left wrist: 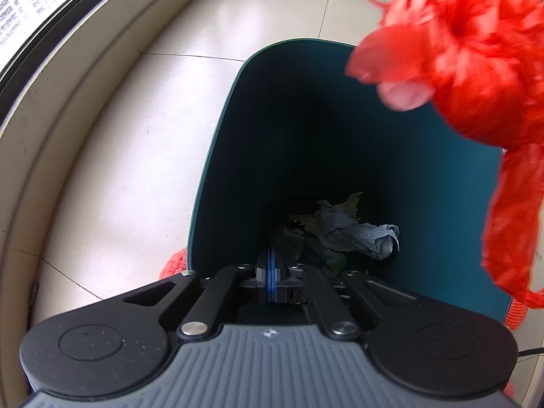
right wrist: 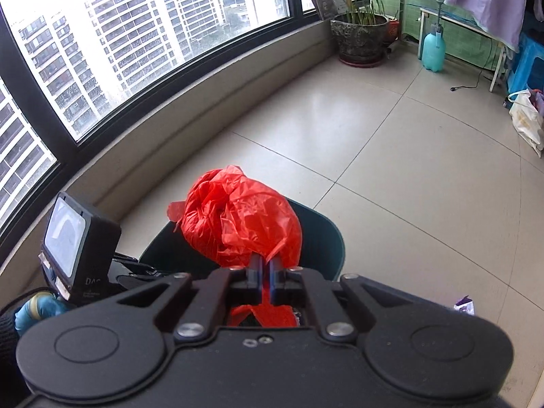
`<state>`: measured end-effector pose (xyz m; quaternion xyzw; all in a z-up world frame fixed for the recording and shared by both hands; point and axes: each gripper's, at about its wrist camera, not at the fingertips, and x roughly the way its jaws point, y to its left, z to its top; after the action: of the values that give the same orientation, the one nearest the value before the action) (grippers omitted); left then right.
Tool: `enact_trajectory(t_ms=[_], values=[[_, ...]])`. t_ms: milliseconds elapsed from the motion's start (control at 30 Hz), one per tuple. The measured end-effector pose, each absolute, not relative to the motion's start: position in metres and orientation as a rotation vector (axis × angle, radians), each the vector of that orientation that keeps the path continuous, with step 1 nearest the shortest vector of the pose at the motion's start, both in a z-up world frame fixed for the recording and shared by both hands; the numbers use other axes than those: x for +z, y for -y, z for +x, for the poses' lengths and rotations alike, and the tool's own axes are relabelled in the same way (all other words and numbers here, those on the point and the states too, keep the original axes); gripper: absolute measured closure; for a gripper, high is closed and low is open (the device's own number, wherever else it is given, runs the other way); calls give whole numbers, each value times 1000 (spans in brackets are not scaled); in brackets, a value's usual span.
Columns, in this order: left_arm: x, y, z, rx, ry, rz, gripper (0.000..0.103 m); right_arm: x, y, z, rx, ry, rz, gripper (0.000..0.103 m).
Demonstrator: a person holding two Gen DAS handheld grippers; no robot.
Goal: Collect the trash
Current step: 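Carry the red bag over the bin and open the right tool, then return the right tool to the floor and grasp the red mesh net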
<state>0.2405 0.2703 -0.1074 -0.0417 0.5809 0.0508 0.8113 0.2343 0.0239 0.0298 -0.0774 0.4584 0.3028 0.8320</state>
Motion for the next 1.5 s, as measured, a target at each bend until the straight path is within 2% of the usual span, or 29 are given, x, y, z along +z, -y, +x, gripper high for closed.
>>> enact_trajectory(t_ms=[467,500,567,600,767,1000,1233,1333,1500], values=[[-107,-274,240,99,-1240,-102,103,-110,-100,284,533,-1163,-244,100],[-107,-274,240,99,-1240,-102,103,-115,-100,287,523,-1172,-242,99],[-107,-274,240,99,-1240,-102,103,-123,-97,293,512,-1190,-243,89],[-107,-274,240,98,-1240,-103,103,-125,-95,296,515,-1197,-239,88],[-107,-274,240,97,-1239,-105,103,-121,-87,298,536,-1192,-221,85],[-108,-272,241,103,-1240,-94,103,-64,-32,278,620,-1124,-135,82],[-107,-268,241,113,-1241,-77,103,-17,56,252,563,-1056,-79,73],[-108,-268,241,116,-1243,-78,103,-17,95,239,482,-1055,-58,70],[-108,-264,241,125,-1244,-61,103,-49,151,233,342,-1103,-16,68]])
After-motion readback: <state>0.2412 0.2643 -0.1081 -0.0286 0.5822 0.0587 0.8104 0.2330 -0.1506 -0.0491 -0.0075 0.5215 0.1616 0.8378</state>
